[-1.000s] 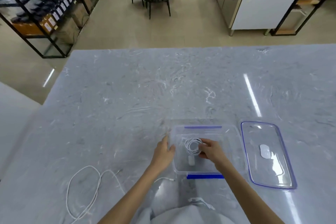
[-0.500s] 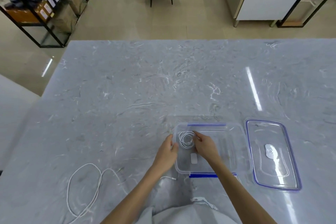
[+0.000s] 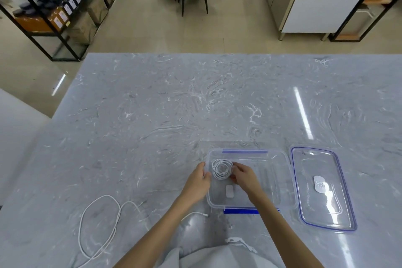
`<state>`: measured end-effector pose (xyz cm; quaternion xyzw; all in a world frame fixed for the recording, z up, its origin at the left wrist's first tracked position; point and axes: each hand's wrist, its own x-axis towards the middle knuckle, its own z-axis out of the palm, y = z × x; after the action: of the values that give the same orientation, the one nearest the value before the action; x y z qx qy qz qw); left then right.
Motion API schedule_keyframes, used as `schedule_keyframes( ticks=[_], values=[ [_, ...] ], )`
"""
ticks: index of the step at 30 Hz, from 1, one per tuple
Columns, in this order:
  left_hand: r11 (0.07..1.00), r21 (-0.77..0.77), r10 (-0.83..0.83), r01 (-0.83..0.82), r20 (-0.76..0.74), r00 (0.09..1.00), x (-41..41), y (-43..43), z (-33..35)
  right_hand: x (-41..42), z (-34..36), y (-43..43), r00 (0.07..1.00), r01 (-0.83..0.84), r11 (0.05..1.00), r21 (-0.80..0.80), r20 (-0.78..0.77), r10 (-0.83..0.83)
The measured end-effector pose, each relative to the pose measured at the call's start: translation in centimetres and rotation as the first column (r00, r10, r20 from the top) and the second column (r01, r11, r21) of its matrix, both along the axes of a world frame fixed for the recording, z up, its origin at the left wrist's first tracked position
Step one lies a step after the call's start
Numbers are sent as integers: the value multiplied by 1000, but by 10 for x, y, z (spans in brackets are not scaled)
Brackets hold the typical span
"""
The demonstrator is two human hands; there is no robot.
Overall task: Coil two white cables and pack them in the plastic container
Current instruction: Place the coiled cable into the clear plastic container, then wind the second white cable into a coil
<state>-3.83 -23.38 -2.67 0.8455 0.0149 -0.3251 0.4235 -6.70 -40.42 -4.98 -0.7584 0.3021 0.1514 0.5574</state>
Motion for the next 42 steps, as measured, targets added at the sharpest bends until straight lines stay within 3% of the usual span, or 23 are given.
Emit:
schedule_keyframes(
  ticks=[4,7,10,17,20,24,27,30,32,34,38,40,42],
  values=[
    [997,37,-64,66,-46,997,9,2,10,-4,6,-7,1000,19,1000,-22,17,-19],
    [953,243,-173,183,-59,983,30,4,26,-4,22,-10,998,35,995,-98,48,-31],
    [846,473,-285,246,10,959,66,-2,55,7,49,-10,988,35,985,-169,153,-9],
    [763,571,-485,305,192,853,93,45,114,28,117,22,926,-111,988,-111,348,143],
    [826,516,-404,227,259,877,60,108,108,13,118,47,908,-194,977,-85,362,212],
    [892,451,-178,18,315,932,-1,185,80,-17,84,96,887,-309,946,-94,330,322],
    [923,376,-54,-79,332,942,-48,216,59,-40,50,126,815,-473,831,-293,213,539],
    [927,357,-6,-111,312,950,-88,239,39,-63,19,134,672,-636,583,-505,8,740],
    [922,353,46,-158,306,951,-110,253,29,-75,5,132,593,-666,396,-633,-127,795],
    [926,315,118,-207,278,953,-127,261,18,-84,-4,132,583,-631,303,-714,-178,793],
    [948,216,188,-233,211,959,-148,255,0,-89,-6,133,663,-622,403,-671,-179,727],
    [966,134,204,-223,145,968,-150,241,0,-89,0,136,763,-604,645,-467,-106,638],
    [974,-13,227,-227,28,974,-145,218,10,-88,16,142,896,-437,881,-180,1,444]
  ],
)
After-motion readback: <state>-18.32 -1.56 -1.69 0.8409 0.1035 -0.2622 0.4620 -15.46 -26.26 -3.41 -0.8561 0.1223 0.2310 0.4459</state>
